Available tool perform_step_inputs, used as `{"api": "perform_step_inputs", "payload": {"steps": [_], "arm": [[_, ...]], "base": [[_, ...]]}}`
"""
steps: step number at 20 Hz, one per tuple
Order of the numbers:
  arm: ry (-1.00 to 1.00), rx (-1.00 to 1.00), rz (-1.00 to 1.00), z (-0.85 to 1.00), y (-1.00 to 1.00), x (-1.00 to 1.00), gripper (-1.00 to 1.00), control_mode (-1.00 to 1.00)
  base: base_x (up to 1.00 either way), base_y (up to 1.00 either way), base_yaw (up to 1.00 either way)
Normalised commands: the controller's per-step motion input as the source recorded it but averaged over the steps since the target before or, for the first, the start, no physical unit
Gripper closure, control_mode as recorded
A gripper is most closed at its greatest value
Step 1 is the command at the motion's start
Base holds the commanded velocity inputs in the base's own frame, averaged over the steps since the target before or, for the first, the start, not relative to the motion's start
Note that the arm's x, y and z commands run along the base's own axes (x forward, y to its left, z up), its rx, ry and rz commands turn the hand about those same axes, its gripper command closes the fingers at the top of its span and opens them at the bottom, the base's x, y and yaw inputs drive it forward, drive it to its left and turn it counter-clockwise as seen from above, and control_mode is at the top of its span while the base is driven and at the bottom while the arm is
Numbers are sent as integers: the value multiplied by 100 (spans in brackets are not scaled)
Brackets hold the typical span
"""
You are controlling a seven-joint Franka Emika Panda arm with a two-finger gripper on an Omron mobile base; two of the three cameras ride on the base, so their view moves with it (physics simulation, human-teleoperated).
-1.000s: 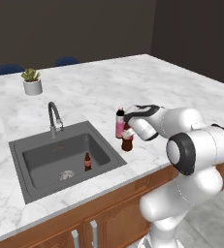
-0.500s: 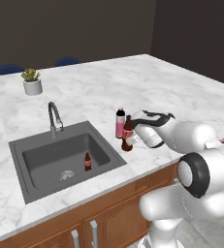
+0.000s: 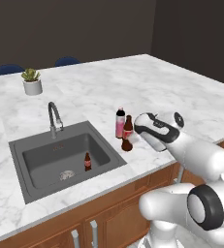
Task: Place the large bottle from the dining counter next to the other large bottle outside the sink, and place the small bottle from the dining counter next to the other small bottle inside the sink.
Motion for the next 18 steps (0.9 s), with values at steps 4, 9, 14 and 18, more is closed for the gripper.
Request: {"api": "perform_step_inputs", "payload": {"steps": [4, 9, 14, 18], "arm": [[2, 0, 0, 44, 0, 0, -100, -100], [12, 0, -3, 29, 0, 0, -100, -100], [20, -1, -7, 3, 0, -6, -100, -100], [20, -8, -5, 0, 1, -27, -100, -100]], "base": [[0, 0, 0], [0, 0, 0], [0, 0, 0], [0, 0, 0]]}}
